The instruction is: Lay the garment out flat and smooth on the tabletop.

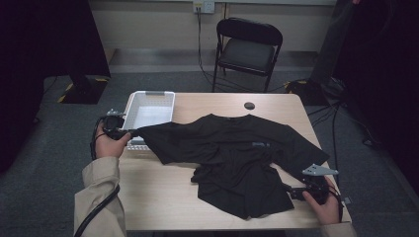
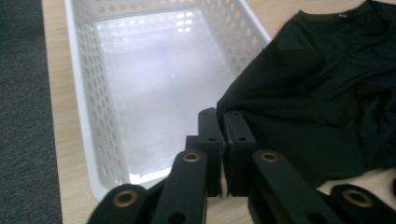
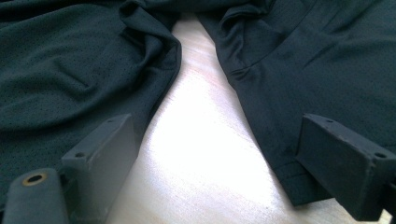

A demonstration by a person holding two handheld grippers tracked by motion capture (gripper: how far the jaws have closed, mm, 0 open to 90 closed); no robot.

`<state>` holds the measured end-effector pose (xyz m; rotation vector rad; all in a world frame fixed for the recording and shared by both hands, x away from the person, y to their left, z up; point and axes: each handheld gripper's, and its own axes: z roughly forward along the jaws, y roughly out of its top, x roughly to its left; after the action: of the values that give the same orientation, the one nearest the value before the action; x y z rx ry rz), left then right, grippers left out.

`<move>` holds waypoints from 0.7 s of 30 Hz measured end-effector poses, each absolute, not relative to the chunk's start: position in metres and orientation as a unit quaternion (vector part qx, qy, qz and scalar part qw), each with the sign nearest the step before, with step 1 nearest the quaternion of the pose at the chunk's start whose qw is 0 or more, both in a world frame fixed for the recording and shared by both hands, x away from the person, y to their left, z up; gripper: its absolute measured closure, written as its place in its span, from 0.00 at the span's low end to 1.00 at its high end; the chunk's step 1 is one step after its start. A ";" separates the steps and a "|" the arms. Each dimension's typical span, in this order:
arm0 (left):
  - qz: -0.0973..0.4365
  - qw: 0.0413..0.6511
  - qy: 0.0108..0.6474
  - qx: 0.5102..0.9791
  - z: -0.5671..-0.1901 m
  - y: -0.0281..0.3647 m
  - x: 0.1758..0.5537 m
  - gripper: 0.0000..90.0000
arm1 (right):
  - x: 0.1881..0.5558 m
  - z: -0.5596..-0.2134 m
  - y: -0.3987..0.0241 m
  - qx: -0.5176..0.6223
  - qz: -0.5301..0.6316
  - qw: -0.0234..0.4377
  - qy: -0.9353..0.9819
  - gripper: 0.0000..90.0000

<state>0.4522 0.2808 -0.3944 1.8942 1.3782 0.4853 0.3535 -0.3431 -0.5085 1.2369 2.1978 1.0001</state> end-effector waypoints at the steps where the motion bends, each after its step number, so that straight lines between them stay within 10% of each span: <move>1: 0.189 0.367 0.537 0.735 -0.396 0.282 0.451 0.96 | 0.354 -0.509 -0.343 0.445 0.360 0.213 0.792 0.12; 5: 0.203 0.373 0.539 0.727 -0.400 0.282 0.443 0.86 | 0.354 -0.509 -0.343 0.445 0.360 0.213 0.792 0.12; 11: 0.212 0.401 0.518 0.725 -0.400 0.264 0.431 0.41 | 0.353 -0.509 -0.343 0.446 0.360 0.213 0.792 0.12; 21: 0.210 0.430 0.479 0.736 -0.407 0.223 0.414 0.26 | 0.354 -0.509 -0.343 0.445 0.360 0.213 0.792 0.12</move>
<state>0.4141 0.2233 -0.4069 1.8350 1.1956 0.5236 0.3535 -0.3431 -0.5085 1.2366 2.1976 0.9995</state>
